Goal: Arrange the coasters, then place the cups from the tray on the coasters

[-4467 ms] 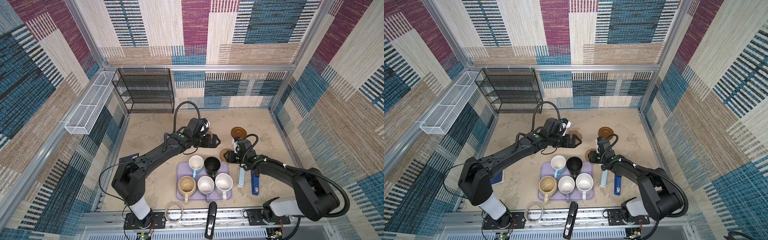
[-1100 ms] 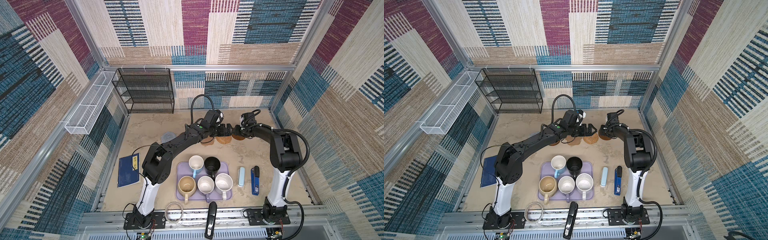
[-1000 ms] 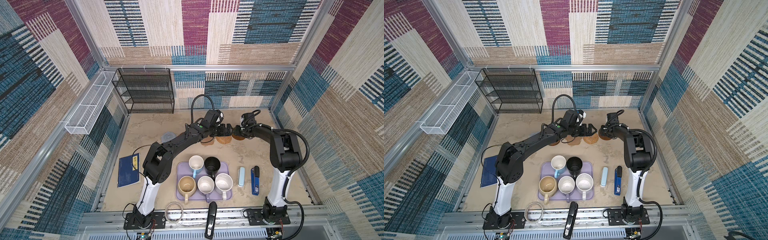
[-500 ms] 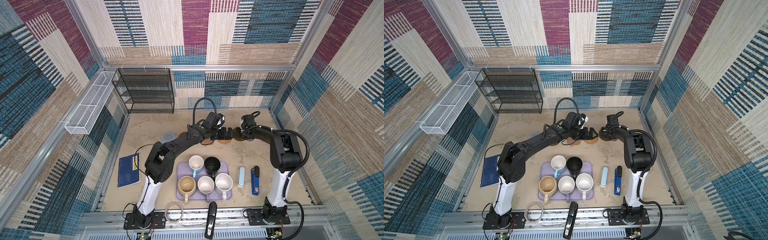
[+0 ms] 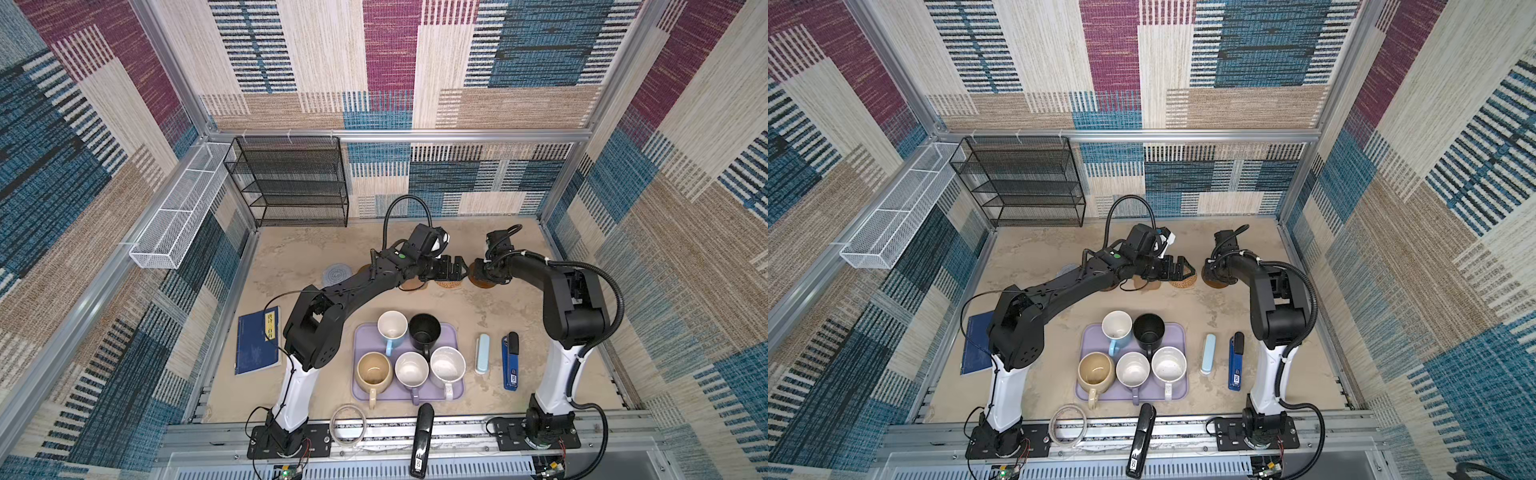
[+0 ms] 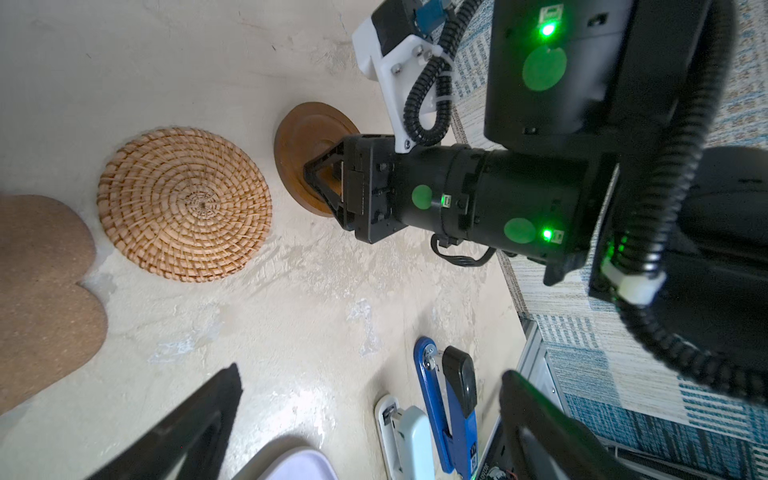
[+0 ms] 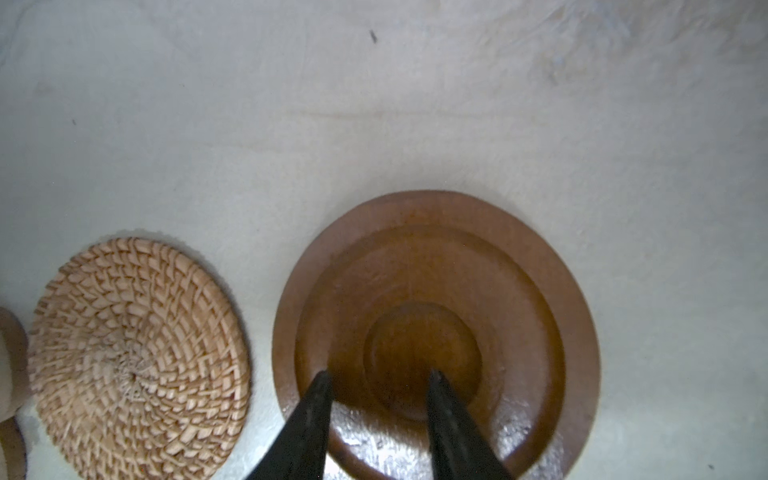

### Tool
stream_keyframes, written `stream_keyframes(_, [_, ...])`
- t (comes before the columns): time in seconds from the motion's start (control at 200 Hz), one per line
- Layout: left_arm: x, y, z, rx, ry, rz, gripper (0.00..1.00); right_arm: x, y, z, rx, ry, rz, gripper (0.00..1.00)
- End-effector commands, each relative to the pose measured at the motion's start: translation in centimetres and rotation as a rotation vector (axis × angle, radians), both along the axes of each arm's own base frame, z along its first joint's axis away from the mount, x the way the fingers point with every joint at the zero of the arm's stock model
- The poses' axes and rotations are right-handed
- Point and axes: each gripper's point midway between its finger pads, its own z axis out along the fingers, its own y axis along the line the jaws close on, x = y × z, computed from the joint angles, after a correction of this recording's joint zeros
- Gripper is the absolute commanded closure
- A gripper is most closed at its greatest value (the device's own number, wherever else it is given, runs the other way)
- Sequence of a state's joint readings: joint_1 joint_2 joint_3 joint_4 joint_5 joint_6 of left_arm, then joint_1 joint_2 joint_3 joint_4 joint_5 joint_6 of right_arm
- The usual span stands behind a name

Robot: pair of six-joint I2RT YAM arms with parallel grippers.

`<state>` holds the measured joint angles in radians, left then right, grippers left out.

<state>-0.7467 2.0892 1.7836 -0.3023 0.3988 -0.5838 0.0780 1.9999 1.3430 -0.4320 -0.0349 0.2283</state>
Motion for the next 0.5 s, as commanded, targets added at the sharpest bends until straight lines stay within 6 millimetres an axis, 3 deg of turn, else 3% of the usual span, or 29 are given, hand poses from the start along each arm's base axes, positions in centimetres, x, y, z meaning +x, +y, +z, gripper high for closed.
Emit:
stream_keyframes(0.0, [-0.1, -0.1, 1.0, -0.02, -0.03, -0.013, 0.0, -0.7, 0.7, -0.7, 0.032, 0.06, 0.015, 0.59])
stream_keyframes(0.185, [-0.2, 0.8, 1.7, -0.018, -0.035, 0.03, 0.0, -0.1, 0.6, 1.4, 0.027, 0.001, 0.009, 0.57])
stream_keyframes(0.361, [-1.6, 2.2, 6.5, -0.094, -0.108, 0.058, 0.0, 1.7, 0.7, 4.0, 0.018, -0.06, 0.034, 0.45])
stream_keyframes(0.496, [-2.5, 4.4, 7.9, -0.08, -0.154, 0.098, 0.0, 1.7, 1.6, 6.0, 0.063, -0.11, 0.059, 0.38])
